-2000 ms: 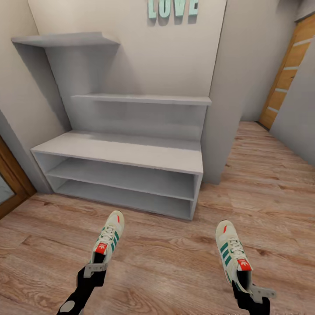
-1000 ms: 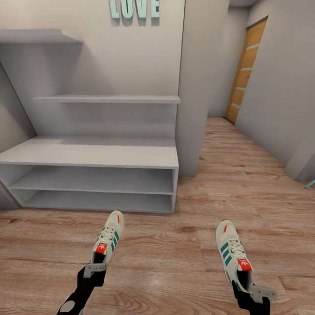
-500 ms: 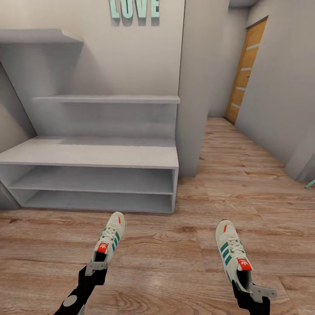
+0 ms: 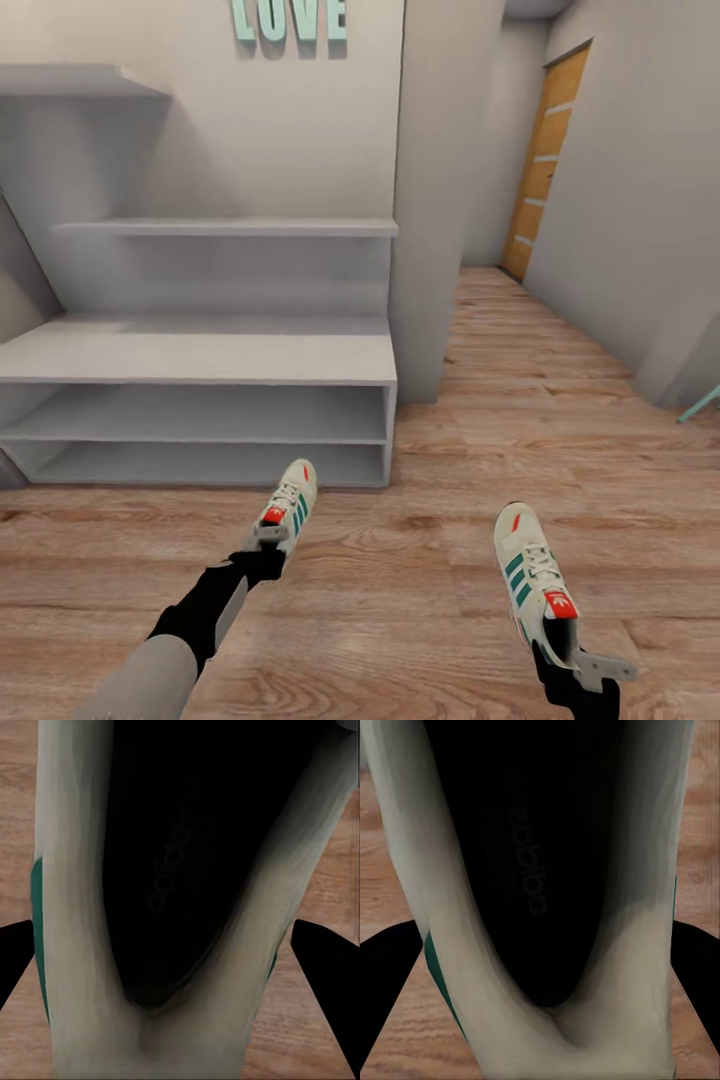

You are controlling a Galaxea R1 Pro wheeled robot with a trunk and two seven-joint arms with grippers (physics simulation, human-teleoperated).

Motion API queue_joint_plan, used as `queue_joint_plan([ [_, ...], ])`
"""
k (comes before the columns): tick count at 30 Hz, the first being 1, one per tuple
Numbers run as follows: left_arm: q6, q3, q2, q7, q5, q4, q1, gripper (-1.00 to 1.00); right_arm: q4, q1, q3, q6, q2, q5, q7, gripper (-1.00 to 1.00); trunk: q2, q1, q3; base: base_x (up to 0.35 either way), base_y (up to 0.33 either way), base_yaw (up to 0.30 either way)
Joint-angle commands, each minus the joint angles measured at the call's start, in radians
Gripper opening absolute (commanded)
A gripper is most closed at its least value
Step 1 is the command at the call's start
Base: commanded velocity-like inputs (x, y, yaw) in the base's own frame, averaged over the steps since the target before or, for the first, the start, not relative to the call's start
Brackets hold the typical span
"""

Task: Pick up the two gym shoes and the two sandals from the corridor floor and place them onto the hallstand (shoe rack) in the corridor, making sure they are on the rack and not on the floor. Arrange them so the two gym shoes are next to each other and the two sandals are next to each other.

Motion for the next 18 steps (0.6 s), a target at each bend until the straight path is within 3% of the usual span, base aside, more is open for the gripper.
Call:
queue_joint_plan([
  [1,0.016,0.008,-0.003,0.004,-0.007,-0.002,-0.005,-1.0,0.001,-0.001,-0.007,-0.003,0.0,0.004,0.01,-1.0,0.0,0.0,-0.001,0.0,0.0,-0.248],
  [9,0.053,0.009,-0.008,0.111,0.002,0.007,-0.064,-1.0,0.002,-0.001,-0.008,-0.003,-0.001,0.004,0.009,-1.0,0.0,0.0,-0.001,0.0,0.0,-0.261],
  [18,0.059,0.006,-0.001,0.12,-0.002,-0.002,-0.08,-1.0,0.003,-0.001,-0.007,-0.002,-0.001,0.004,0.008,-1.0,0.0,0.0,-0.001,0.0,0.0,-0.234],
])
